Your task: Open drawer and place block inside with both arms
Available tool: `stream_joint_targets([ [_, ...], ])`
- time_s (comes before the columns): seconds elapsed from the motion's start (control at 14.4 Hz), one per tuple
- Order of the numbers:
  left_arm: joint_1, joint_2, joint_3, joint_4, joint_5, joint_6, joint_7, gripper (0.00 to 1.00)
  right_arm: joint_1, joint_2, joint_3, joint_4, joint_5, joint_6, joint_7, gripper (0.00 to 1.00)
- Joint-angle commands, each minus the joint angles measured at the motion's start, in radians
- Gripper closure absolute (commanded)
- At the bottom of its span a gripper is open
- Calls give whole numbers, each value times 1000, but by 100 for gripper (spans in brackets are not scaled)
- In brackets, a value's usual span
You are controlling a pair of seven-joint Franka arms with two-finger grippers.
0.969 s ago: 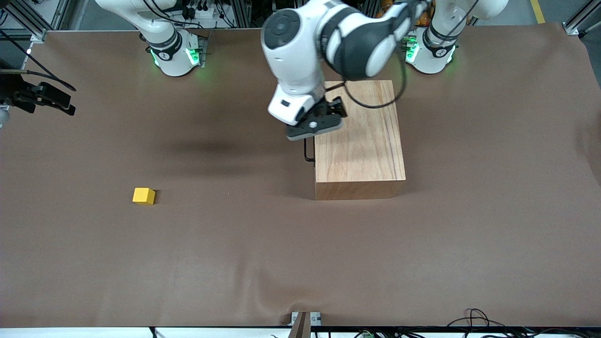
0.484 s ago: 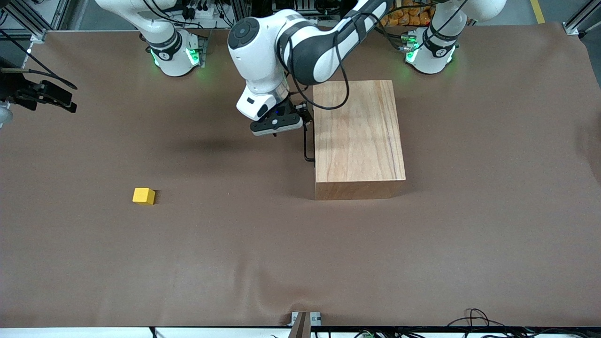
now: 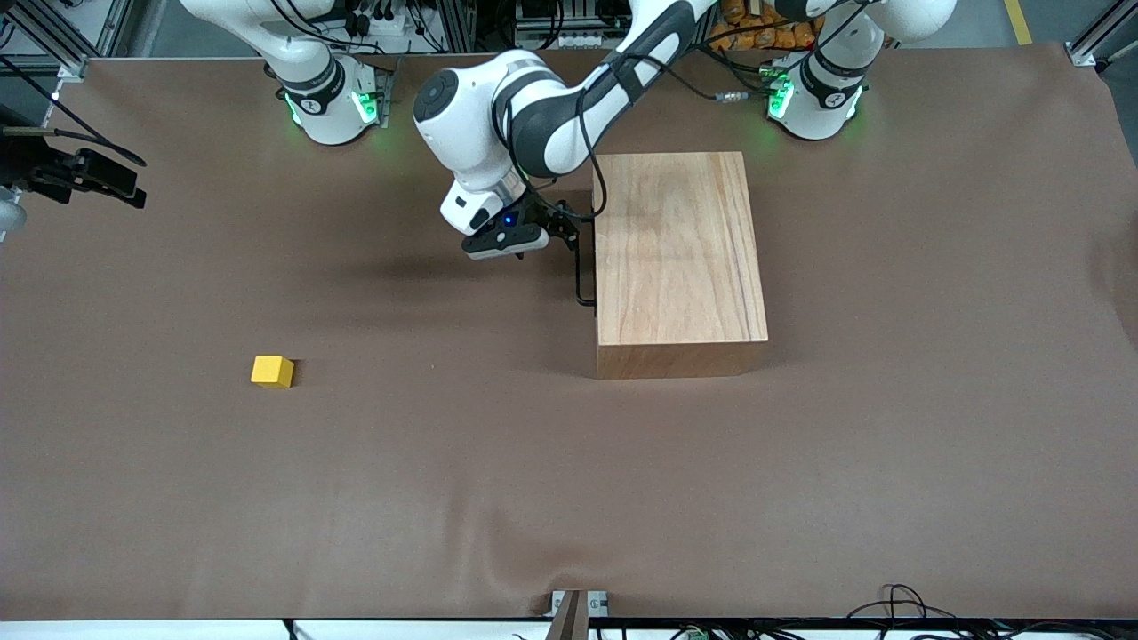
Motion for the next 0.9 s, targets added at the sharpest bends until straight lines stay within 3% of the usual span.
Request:
stream_joint_targets([
  [0.0,-4,28,9,21,31,-27,7,0,4,-12,0,-5,10,-12,-4,0],
  [0.83,-4,59,9,21,45,-27,68,0,7,-8,5,0,16,-7,-2,0],
])
